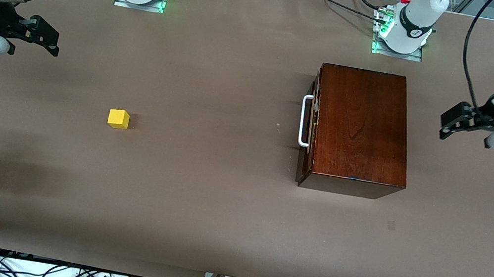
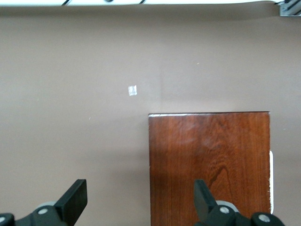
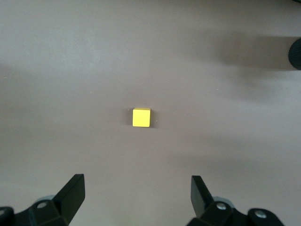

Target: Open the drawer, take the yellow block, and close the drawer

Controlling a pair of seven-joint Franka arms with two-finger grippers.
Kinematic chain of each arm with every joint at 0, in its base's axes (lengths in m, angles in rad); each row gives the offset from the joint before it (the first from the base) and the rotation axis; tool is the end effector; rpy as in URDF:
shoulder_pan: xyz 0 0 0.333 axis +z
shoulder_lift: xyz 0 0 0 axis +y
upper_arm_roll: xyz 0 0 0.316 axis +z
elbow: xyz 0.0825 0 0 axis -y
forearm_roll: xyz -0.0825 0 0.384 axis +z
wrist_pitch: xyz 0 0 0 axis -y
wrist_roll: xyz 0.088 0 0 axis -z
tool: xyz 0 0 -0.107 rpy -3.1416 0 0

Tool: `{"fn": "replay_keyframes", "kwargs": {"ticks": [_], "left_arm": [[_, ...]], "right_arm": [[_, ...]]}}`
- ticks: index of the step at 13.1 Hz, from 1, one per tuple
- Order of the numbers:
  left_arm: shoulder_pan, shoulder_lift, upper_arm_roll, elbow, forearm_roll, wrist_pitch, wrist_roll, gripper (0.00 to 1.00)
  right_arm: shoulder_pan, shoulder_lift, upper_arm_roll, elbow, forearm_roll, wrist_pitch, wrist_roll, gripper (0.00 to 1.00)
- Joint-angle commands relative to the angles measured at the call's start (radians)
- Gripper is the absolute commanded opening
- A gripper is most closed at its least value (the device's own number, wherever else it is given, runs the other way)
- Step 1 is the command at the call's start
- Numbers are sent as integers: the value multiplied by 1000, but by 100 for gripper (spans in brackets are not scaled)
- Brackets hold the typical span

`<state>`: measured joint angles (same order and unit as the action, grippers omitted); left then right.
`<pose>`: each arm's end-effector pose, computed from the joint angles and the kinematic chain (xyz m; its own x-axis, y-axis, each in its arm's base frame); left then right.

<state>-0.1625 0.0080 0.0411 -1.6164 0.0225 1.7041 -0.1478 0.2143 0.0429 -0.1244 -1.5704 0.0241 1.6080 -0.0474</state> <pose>0.5652 -0.0669 0.6105 0.9963 0.0238 0.0821 0.0247 -0.9996 -0.0108 0.5678 0.0552 0.6040 0.9907 0.1361 -0.0041 0.1360 -0.9905 -0.0190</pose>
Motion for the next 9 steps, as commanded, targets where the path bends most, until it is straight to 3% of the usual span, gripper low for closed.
{"fn": "replay_keyframes", "kwargs": {"ticks": [1,7,9], "left_arm": [[-5,-56,20,-62,-9,-44,48,100],[-3,-42,46,-31,24,-87,93,100],[43,-22,37,-17,22,-86,93,100]], "right_arm": [[-1,11,3,30,-13,-23,4,100],[-1,11,3,30,-13,-23,0,100],[-1,11,3,30,-13,-23,-5,100]]}}
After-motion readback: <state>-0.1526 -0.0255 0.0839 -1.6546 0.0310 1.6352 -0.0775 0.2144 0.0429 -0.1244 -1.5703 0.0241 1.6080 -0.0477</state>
